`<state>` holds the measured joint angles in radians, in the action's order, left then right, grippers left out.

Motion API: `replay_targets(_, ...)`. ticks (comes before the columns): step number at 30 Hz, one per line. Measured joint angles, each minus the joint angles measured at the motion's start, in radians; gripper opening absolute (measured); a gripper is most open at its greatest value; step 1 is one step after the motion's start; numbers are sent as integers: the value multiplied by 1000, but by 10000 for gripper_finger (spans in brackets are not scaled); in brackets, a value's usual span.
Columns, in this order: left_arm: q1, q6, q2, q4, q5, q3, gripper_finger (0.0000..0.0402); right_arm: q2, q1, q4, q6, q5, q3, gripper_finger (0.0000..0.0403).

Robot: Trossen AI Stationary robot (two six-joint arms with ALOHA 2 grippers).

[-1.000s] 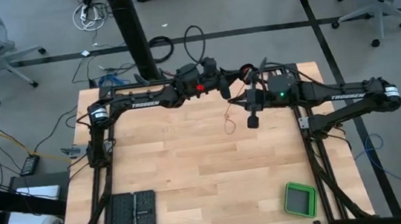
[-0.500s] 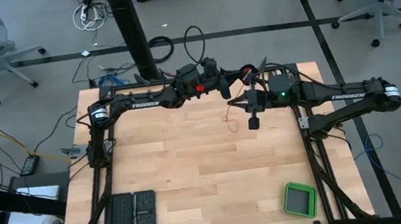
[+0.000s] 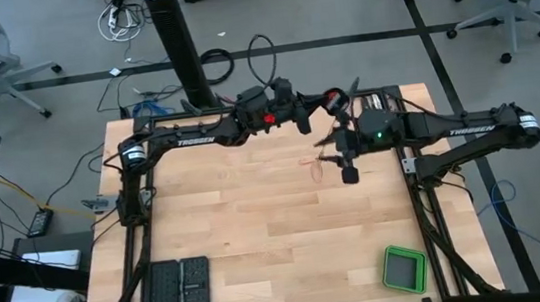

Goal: Coil cords
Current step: Coil the red wire cable onto the black spool

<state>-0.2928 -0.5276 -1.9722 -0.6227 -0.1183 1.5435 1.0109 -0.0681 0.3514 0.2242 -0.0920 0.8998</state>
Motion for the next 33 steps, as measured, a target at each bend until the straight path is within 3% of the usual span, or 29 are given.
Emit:
replay_targets(6, -5, -1, 4, 0, -7, 3, 1, -2, 70, 26, 55, -156, 0, 163)
replay_targets(11, -5, -2, 2, -17, -7, 3, 1, -2, 80, 30, 45, -178, 0, 165)
replay_targets(17, -11, 3, 2, -4, -36, 3, 1, -11, 129, 105, -77, -185, 1, 165)
replay_targets(23, -23, 1, 2, 13, -85, 2, 1, -34, 198, 335, -348, -257, 1, 161)
replay_targets(26, -26, 2, 2, 13, -104, 2, 1, -65, 238, 434, -495, -345, 1, 158)
replay_targets(28, -27, 19, 2, 12, -114, 2, 1, -94, 269, 461, -556, -459, -13, 155)
replay_targets(33, -12, 71, 2, -42, -109, 1, 1, -184, 330, 422, -582, -709, -101, 148)
